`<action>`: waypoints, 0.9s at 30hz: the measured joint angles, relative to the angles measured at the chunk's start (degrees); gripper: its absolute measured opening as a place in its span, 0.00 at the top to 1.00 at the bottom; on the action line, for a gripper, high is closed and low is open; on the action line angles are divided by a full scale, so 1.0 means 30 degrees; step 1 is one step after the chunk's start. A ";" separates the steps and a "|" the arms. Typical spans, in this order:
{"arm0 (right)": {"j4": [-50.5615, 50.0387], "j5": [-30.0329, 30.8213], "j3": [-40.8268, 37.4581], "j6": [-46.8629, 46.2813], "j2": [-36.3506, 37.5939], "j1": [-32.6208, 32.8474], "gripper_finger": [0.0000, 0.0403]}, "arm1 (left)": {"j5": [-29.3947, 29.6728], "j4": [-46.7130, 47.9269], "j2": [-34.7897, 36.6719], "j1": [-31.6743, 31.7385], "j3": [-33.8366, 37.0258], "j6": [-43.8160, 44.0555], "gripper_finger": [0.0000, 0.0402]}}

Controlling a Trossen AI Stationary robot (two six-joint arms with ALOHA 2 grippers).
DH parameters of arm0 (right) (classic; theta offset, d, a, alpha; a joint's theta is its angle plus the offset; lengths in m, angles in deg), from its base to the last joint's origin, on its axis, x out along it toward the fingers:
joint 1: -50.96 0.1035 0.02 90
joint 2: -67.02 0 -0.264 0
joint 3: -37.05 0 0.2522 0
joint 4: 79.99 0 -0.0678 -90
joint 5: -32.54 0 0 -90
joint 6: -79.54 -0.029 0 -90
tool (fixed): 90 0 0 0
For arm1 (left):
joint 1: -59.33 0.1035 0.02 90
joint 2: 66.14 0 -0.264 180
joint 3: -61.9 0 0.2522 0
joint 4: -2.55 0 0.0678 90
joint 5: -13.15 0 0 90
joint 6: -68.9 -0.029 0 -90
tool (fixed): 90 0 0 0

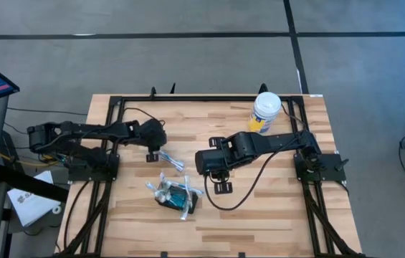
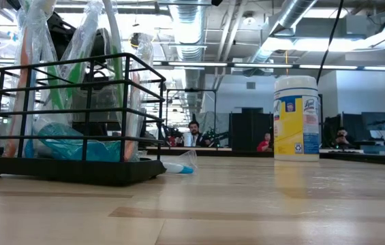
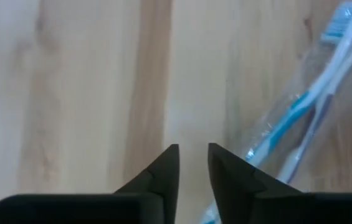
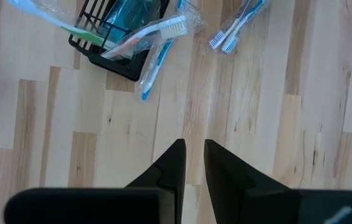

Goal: Pick & Place toothbrushing station
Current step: Put the blue toothbrush into the mesh organizer

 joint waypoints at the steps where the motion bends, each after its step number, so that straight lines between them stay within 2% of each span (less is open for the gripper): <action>1: 0.0010 0.0000 0.0000 0.0000 0.0000 0.0000 0.88 | -0.0059 0.0139 -0.0121 0.0000 0.0000 0.0003 0.79; 6: 0.0105 0.0000 0.0000 0.0007 0.0000 0.0000 0.88 | -0.0561 0.0324 -0.0860 0.0000 0.0000 0.0061 0.69; 10: 0.0215 0.0000 0.0000 0.0007 0.0000 -0.0006 0.88 | -0.0128 0.0269 -0.1443 0.0000 0.0000 0.0019 0.62; 17: 0.0731 0.0000 0.0000 0.0062 0.0000 -0.0007 0.88 | 0.0000 0.0211 -0.3101 0.0000 -0.0128 0.0000 0.59; 20: 0.0724 0.0000 0.0000 0.0066 0.0000 -0.0007 0.88 | 0.0161 0.0174 -0.3369 -0.0016 -0.0137 -0.0001 0.64; 22: 0.0731 0.0000 0.0000 0.0161 0.0000 -0.0007 0.88 | 0.0262 0.0127 -0.3299 -0.0035 -0.0105 0.0012 0.70; 27: 0.0766 0.0000 0.0000 0.0368 0.0000 -0.0004 0.88 | 0.0222 0.0049 -0.2623 -0.0044 -0.0015 0.0043 0.95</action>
